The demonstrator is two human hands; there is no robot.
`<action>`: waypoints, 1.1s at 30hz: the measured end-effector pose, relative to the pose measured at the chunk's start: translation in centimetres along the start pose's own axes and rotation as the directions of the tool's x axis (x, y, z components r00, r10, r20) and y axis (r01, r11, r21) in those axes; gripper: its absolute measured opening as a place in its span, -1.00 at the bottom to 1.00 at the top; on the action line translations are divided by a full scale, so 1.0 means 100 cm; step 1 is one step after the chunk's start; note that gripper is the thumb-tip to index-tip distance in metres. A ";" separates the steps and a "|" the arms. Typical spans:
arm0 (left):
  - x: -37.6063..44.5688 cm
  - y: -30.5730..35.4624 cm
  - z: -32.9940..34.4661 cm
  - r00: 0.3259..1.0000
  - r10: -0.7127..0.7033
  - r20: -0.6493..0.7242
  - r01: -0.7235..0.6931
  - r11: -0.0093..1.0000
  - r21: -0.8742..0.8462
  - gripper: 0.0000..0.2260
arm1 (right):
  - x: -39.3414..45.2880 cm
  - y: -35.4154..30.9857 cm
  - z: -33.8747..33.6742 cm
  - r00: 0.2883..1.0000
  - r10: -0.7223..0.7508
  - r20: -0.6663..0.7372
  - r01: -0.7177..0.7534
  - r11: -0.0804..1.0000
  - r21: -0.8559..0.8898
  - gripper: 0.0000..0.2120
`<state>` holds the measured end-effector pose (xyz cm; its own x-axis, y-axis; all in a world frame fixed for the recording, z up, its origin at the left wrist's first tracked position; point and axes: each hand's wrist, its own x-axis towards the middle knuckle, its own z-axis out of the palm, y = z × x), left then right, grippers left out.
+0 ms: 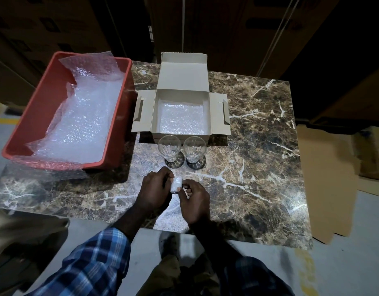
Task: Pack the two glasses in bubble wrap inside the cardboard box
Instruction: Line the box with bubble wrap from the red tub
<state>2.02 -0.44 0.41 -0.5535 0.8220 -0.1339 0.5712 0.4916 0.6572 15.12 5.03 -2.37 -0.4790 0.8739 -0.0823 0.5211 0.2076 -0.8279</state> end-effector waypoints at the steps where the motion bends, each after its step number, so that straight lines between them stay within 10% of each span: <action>1: -0.001 -0.001 0.001 0.999 0.034 -0.003 -0.034 0.999 0.021 -0.93 | 0.001 -0.001 -0.001 1.000 -0.006 0.013 0.006 1.000 -0.016 -0.80; 33: -0.016 0.018 0.019 0.994 -0.096 -0.049 0.083 0.974 -0.209 -0.71 | 0.020 -0.008 -0.021 0.950 0.233 0.210 -0.244 0.969 0.029 -0.82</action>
<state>5.10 -0.36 0.39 -0.6344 0.7563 -0.1598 0.3835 0.4874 0.7844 15.22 7.53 -0.77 -0.4820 0.7859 -0.3873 0.6011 -0.0250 -0.7988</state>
